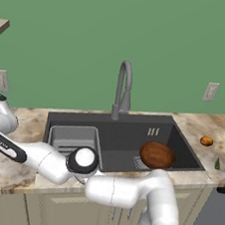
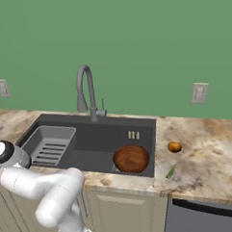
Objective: Remove the mango and lemon wedge from the sink. Then move the bowl and cup from the counter to the sink for washing.
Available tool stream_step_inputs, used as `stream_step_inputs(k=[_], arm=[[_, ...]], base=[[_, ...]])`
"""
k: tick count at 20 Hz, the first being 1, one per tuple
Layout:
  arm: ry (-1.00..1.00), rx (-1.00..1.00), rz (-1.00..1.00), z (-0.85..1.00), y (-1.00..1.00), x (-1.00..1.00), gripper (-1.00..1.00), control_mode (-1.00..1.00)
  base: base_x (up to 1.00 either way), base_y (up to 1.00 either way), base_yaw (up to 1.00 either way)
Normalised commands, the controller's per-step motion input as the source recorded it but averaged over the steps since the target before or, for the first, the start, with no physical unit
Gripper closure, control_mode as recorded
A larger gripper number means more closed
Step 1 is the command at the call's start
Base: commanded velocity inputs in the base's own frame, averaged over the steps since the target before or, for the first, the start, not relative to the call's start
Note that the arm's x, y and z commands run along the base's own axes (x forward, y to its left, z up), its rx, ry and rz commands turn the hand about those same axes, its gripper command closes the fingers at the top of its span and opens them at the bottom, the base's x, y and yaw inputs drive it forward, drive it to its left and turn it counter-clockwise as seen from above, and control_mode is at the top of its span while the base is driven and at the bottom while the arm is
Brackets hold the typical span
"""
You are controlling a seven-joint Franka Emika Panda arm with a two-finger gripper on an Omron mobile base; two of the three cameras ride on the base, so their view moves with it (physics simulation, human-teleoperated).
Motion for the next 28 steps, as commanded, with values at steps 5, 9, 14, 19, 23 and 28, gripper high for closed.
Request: stream_step_inputs(k=[5,9,14,19,23,28], arm=[[0.07,-0.07,-0.01,0.26,0.20,0.20,-1.00,-1.00],[0.10,-0.08,-0.01,0.26,0.18,0.20,-1.00,-1.00],[0.16,-0.12,-0.02,0.24,0.14,0.17,1.00,-1.00],[0.15,-0.14,-0.02,0.31,0.05,0.13,1.00,-1.00],[0.15,-0.14,-0.02,0.34,0.10,0.14,1.00,-1.00],[0.16,-0.17,-0.03,0.32,0.13,0.17,1.00,-1.00]], base=[[0.00,0.00,0.00],[0.00,0.00,0.00],[0.00,0.00,0.00],[0.00,0.00,0.00],[0.00,0.00,0.00],[0.00,0.00,0.00]])
